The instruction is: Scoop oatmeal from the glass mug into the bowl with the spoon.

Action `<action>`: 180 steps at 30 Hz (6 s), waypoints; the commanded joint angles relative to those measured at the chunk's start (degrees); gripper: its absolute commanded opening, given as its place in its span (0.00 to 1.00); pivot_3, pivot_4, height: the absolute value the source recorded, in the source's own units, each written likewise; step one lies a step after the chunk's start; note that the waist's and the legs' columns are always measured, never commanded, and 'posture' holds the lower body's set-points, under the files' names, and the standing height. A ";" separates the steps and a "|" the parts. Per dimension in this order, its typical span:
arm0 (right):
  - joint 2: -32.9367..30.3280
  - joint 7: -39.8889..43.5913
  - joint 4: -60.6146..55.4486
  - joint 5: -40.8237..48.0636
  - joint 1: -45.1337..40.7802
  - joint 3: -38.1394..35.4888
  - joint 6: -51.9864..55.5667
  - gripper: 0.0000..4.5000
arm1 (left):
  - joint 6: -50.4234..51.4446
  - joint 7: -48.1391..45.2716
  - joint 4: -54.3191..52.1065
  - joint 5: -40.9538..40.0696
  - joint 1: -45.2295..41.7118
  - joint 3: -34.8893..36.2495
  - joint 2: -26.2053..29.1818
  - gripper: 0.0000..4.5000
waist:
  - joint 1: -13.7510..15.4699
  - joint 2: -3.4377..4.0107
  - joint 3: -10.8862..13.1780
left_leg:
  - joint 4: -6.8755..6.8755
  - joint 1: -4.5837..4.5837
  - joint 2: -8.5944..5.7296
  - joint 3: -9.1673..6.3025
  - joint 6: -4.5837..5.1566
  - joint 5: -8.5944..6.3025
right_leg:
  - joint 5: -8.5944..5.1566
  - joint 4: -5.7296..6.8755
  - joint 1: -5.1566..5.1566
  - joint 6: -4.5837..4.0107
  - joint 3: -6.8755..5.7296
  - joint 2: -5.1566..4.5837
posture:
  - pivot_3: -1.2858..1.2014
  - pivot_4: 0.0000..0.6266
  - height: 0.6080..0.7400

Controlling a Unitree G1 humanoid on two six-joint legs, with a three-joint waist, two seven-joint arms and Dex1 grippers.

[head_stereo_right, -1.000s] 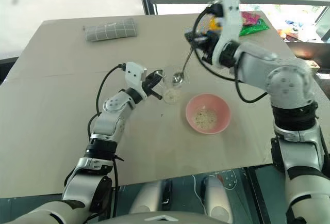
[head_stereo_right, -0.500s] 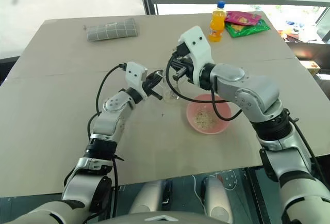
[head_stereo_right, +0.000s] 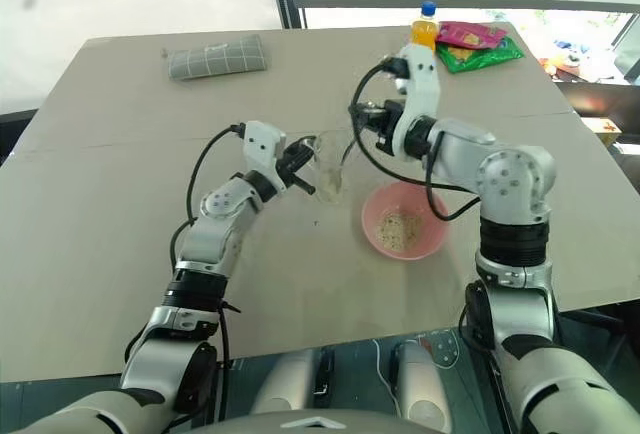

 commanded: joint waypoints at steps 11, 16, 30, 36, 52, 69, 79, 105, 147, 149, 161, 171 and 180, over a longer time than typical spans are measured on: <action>-4.02 -8.95 1.06 12.13 -3.84 -12.64 4.18 0.00 | -2.70 -0.59 -0.62 -0.33 0.19 -1.08 -2.83 0.01 | -0.07 0.00 0.00 | 0.00 -0.01 0.00 0.10 0.00 0.00 | 0.00 -0.01 0.00 0.00 0.00 0.00 | 0.52 0.24 1.00; -5.84 -10.49 -0.93 14.57 -4.91 -11.47 3.93 0.00 | -2.96 -0.66 0.38 -0.18 -0.28 -1.39 -2.98 0.01 | -0.11 0.00 0.00 | -0.01 -0.01 0.00 0.09 0.01 0.00 | 0.00 0.00 0.00 0.00 0.00 0.01 | 0.52 0.24 1.00; -10.54 -11.46 -1.66 20.01 -5.66 -9.36 3.03 0.00 | -3.68 -0.49 2.58 0.03 -1.20 -1.75 -3.93 0.01 | -0.01 0.00 0.00 | -0.01 -0.01 0.00 0.05 0.01 0.00 | 0.00 -0.02 0.00 0.00 0.02 0.00 | 0.52 0.24 1.00; -10.36 -16.80 0.13 26.47 -2.48 -11.78 0.66 0.00 | -3.26 0.05 2.87 -1.01 -1.30 -0.84 -4.93 0.01 | 0.09 0.00 0.00 | -0.01 -0.01 0.01 0.04 0.01 0.00 | 0.00 -0.02 0.01 0.00 0.01 0.00 | 0.52 0.24 1.00; -10.20 -32.32 -0.89 48.13 12.31 -12.72 -18.25 0.00 | -1.97 -1.24 3.16 -3.31 -1.26 0.43 -6.88 0.01 | -0.05 0.00 0.00 | 0.00 -0.02 0.01 0.05 0.01 0.00 | 0.00 -0.02 0.01 0.01 0.04 0.01 | 0.52 0.24 1.00; -9.93 -34.99 -5.47 54.94 19.17 -7.19 -29.93 0.00 | -3.16 -1.91 4.54 -2.54 -2.28 -0.09 -7.46 0.01 | 0.00 0.00 0.00 | 0.00 0.00 0.02 0.03 0.01 0.00 | 0.00 -0.03 0.01 0.01 0.13 0.02 | 0.52 0.24 1.00; -8.88 -34.12 -8.03 55.23 20.42 -9.01 -30.22 0.00 | -3.70 -2.50 5.81 -2.07 -2.67 -0.15 -6.83 0.01 | 0.00 0.00 0.00 | 0.01 0.00 0.02 0.02 0.02 0.00 | 0.00 -0.03 0.01 0.01 0.12 0.02 | 0.52 0.24 1.00; -6.70 -40.32 -25.75 55.23 32.73 -13.46 -39.25 0.00 | -10.34 -5.70 23.90 -0.54 -11.88 -0.36 -8.09 0.01 | 0.07 0.01 -0.01 | 0.01 0.01 0.01 0.03 0.02 -0.01 | 0.00 -0.03 0.02 0.03 0.14 0.01 | 0.52 0.24 1.00; -38.04 -33.67 -25.54 52.77 39.82 -4.54 -33.20 0.00 | -13.93 -6.96 31.05 0.34 -15.09 0.60 -7.70 0.01 | -0.06 -0.03 -0.03 | 0.11 0.16 -0.02 0.04 0.02 -0.01 | 0.01 -0.06 0.20 0.05 0.26 0.01 | 0.52 0.24 1.00; -42.15 -32.75 -24.25 50.94 34.53 -1.75 -30.38 0.00 | -13.64 -6.57 30.21 0.32 -14.57 0.64 -7.63 0.01 | -0.08 -0.03 -0.03 | 0.11 0.20 0.00 0.06 0.02 -0.01 | 0.01 -0.05 0.19 0.05 0.29 0.05 | 0.52 0.24 1.00; -51.42 -16.63 -23.53 33.92 14.53 13.36 -13.34 0.00 | -12.21 -4.91 26.37 0.22 -12.13 0.63 -7.55 0.01 | 0.11 -0.05 -0.04 | 0.13 0.12 0.05 0.00 0.03 -0.01 | 0.01 -0.12 0.19 0.04 0.23 0.04 | 0.52 0.24 1.00; -47.46 -9.00 -23.46 25.44 10.97 13.35 -9.69 0.00 | -12.43 -4.63 26.14 0.65 -12.03 0.22 -7.38 0.01 | 0.10 -0.05 -0.04 | 0.15 0.12 0.05 -0.03 0.03 -0.02 | 0.02 -0.10 0.18 0.05 0.20 0.04 | 0.52 0.24 1.00; -44.47 -13.64 -17.49 35.77 12.66 3.95 -12.45 0.00 | -12.46 -4.79 25.57 0.92 -11.55 -0.03 -6.78 0.01 | 0.12 -0.06 -0.04 | 0.15 0.12 0.05 -0.02 0.03 -0.01 | 0.03 -0.08 0.19 0.05 0.20 0.03 | 0.52 0.24 1.00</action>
